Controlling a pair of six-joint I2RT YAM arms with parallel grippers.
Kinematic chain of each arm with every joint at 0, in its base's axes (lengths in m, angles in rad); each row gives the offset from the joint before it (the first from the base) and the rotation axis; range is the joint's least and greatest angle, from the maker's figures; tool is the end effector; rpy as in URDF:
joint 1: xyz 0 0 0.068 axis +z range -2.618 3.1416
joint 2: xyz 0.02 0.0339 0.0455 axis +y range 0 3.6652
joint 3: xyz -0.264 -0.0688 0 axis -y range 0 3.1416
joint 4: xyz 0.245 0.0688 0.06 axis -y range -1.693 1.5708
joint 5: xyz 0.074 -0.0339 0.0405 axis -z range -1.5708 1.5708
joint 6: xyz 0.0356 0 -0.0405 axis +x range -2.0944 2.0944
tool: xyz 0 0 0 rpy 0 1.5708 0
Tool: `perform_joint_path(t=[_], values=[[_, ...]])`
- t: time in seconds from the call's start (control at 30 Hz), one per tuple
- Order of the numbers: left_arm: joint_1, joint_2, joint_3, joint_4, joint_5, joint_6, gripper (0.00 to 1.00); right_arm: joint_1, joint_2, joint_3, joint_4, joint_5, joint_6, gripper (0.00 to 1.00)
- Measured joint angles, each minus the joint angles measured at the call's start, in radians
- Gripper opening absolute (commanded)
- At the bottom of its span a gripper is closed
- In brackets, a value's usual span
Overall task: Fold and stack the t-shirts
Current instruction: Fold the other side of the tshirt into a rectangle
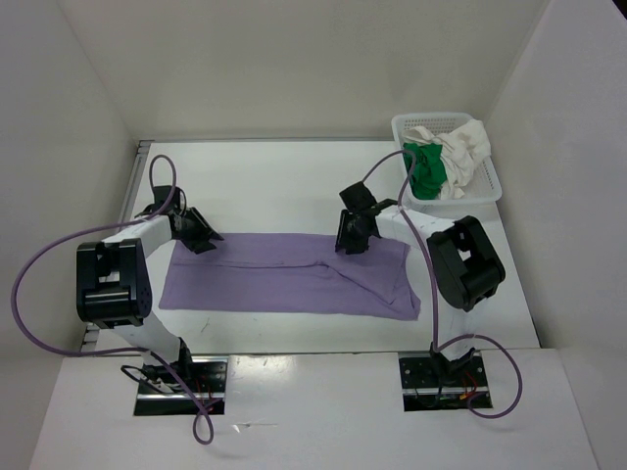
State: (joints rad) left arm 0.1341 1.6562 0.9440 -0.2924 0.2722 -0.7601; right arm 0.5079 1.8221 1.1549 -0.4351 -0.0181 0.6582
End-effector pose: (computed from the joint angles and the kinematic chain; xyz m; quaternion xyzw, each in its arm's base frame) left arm 0.3236 0.0340 0.1705 -0.3771 0.8742 -0.2092 0.2232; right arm 0.3184 0.1779 0.1670 0.0709 0.9701 0.1351 0.1889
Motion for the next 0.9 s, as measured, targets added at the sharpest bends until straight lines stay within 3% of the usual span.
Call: perform_joint_path(t=[0.1, 0.17, 0.2, 0.3, 0.4, 0.43, 0.53, 0.73, 0.9], values=[[0.000, 0.000, -0.002, 0.010, 0.005, 0.000, 0.42, 0.000, 0.000, 0.000, -0.006, 0.006, 0.000, 0.41], [0.000, 0.000, -0.002, 0.010, 0.011, -0.002, 0.42, 0.000, 0.000, 0.000, -0.012, 0.013, 0.000, 0.45], [0.000, 0.000, -0.002, 0.012, 0.016, -0.002, 0.42, 0.000, 0.000, 0.000, -0.016, 0.018, -0.002, 0.52], [0.000, 0.000, -0.002, 0.018, 0.023, -0.004, 0.42, 0.000, 0.000, 0.000, -0.025, 0.035, -0.010, 0.53], [0.000, 0.000, -0.002, 0.024, 0.026, -0.004, 0.42, 0.000, 0.000, 0.000, -0.030, 0.042, -0.021, 0.40], [0.000, 0.000, -0.002, 0.027, 0.026, -0.005, 0.42, 0.000, 0.000, 0.000, -0.033, 0.041, -0.024, 0.29], [0.000, 0.000, -0.002, 0.031, 0.029, -0.005, 0.42, 0.000, 0.000, 0.000, -0.043, 0.041, -0.029, 0.19], [0.000, 0.000, -0.002, 0.032, 0.036, -0.005, 0.42, 0.000, -0.040, -0.003, -0.099, 0.032, -0.029, 0.12], [0.000, 0.000, -0.002, 0.032, 0.045, -0.007, 0.42, 0.011, -0.192, -0.058, -0.137, -0.021, -0.032, 0.10]])
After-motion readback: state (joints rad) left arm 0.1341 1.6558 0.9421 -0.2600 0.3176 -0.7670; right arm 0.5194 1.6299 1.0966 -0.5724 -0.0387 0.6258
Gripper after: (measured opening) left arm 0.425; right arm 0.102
